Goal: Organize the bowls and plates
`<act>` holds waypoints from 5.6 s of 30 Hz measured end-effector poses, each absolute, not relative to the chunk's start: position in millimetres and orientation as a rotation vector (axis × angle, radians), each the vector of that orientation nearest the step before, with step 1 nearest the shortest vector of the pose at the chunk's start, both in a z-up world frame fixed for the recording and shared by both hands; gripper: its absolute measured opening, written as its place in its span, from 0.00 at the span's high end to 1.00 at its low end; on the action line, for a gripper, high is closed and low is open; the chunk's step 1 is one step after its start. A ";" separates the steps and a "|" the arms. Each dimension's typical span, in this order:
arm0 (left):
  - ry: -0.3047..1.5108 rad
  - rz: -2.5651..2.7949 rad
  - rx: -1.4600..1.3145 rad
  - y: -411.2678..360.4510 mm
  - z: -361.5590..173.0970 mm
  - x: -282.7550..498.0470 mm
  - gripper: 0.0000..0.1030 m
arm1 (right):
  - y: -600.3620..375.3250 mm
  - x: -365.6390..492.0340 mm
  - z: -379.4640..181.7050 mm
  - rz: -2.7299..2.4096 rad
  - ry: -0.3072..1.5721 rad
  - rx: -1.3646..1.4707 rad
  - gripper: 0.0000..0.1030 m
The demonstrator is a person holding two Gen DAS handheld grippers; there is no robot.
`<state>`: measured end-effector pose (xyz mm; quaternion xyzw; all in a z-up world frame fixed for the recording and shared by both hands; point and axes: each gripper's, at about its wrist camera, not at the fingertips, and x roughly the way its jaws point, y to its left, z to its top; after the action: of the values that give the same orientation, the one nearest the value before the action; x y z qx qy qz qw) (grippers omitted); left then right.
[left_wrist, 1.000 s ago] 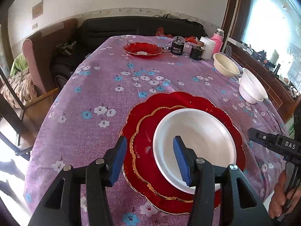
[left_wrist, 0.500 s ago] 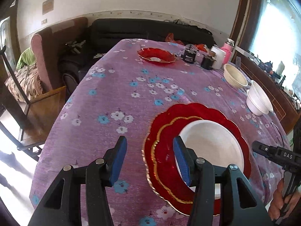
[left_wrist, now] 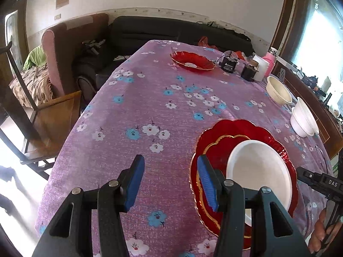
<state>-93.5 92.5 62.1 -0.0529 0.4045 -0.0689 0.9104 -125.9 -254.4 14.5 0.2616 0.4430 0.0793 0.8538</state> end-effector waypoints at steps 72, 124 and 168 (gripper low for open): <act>1.270 -0.521 -0.241 -275.8 44.8 240.5 0.55 | -497.0 196.3 42.8 -0.001 1.231 0.355 0.55; 0.932 -0.644 0.201 -203.4 37.0 -116.0 0.66 | -383.3 -184.0 45.0 -0.046 0.831 0.368 0.68; 0.738 -0.571 0.298 -209.3 23.5 -129.3 0.61 | -376.0 -191.5 4.4 -0.083 0.705 0.474 0.78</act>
<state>-129.3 -209.3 23.5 0.1429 0.3546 -0.2742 0.8824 -191.5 -376.0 4.4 0.2299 0.3417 -0.0402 0.9104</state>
